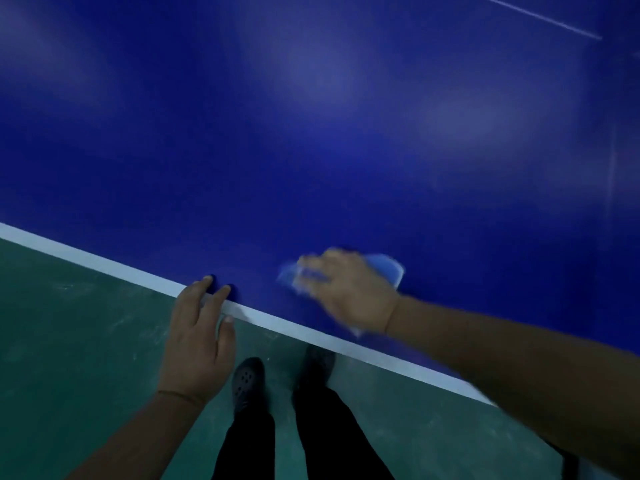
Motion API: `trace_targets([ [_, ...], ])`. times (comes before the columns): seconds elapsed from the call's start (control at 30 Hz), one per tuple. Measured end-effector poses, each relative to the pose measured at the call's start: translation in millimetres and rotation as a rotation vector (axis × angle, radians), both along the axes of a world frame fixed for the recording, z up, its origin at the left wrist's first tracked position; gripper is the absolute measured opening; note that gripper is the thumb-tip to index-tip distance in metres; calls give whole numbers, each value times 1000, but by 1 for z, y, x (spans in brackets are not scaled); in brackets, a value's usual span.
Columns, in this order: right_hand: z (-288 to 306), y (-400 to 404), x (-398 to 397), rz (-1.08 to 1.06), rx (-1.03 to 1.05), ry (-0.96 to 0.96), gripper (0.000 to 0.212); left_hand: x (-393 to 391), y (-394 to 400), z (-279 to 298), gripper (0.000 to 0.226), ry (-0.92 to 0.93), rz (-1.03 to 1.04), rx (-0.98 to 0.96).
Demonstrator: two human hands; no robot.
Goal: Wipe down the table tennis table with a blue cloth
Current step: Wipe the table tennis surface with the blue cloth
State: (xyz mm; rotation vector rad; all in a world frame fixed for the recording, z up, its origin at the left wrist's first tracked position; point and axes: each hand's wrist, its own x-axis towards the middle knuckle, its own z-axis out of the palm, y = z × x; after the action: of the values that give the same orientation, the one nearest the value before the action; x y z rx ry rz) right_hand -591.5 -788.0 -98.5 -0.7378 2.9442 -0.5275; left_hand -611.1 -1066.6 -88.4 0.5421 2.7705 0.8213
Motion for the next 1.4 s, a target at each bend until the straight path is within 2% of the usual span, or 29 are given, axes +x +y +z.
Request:
trace_targets([
  [0.03, 1, 22, -17, -175, -2, 51, 31, 0, -1, -1, 52, 2, -5, -5],
  [0.1, 7, 74, -55, -702, 24, 94, 31, 2, -1, -1, 52, 9, -14, -10],
  [0.13, 9, 94, -68, -889, 37, 73, 35, 2, 0, 0, 51, 26, -18, -12],
  [0.17, 8, 101, -73, -962, 86, 65, 38, 3, 2, 1, 50, 51, -24, -19],
  [0.23, 9, 67, -65, -908, 158, 87, 36, 9, 7, 0, 48, 86, -45, -18],
  [0.3, 0, 6, -35, -651, 98, 150, 32, 17, 14, -3, 47, 93, -89, -8],
  [0.37, -3, -44, -2, -384, 81, 91, 36, 28, 20, -7, 46, 112, -140, -21],
  [0.43, -3, -50, -8, -365, 73, 41, 40, 37, 26, -10, 45, 107, -169, -29],
  [0.53, -3, -17, -68, -560, 118, 108, 43, 47, 37, -13, 45, 108, -185, -49],
  [0.63, -6, 55, -98, -924, 166, 94, 43, 56, 50, -16, 44, 118, -211, -39],
  [0.73, -8, 136, -30, -1381, 26, 87, 46, 61, 62, -18, 44, 129, -253, -35],
  [0.83, -2, 158, 67, -1550, 118, 138, 45, 61, 73, -16, 42, 150, -297, 0],
  [0.9, -5, 149, 84, -1681, 117, 88, 41, 60, 78, -14, 41, 163, -301, 8],
  [0.97, -7, 119, 71, -1676, 167, 34, 42, 60, 81, -14, 41, 160, -302, 21],
  [1.0, -7, 94, 60, -1587, 186, 12, 42, 60, 82, -14, 41, 161, -300, 25],
  [1.1, -8, 13, 42, -1149, 177, 51, 39, 62, 89, -17, 41, 197, -298, 0],
  [1.17, -7, 3, 64, -1000, 147, 59, 43, 65, 94, -20, 41, 217, -285, -2],
  [1.23, -9, 28, 113, -1110, 133, 30, 44, 66, 100, -22, 40, 199, -304, 7],
  [1.33, -5, 67, 194, -1447, 195, -34, 40, 67, 110, -22, 39, 171, -388, -2],
  [1.4, -4, 80, 209, -1642, 154, -39, 33, 67, 116, -20, 39, 157, -406, 0],
])
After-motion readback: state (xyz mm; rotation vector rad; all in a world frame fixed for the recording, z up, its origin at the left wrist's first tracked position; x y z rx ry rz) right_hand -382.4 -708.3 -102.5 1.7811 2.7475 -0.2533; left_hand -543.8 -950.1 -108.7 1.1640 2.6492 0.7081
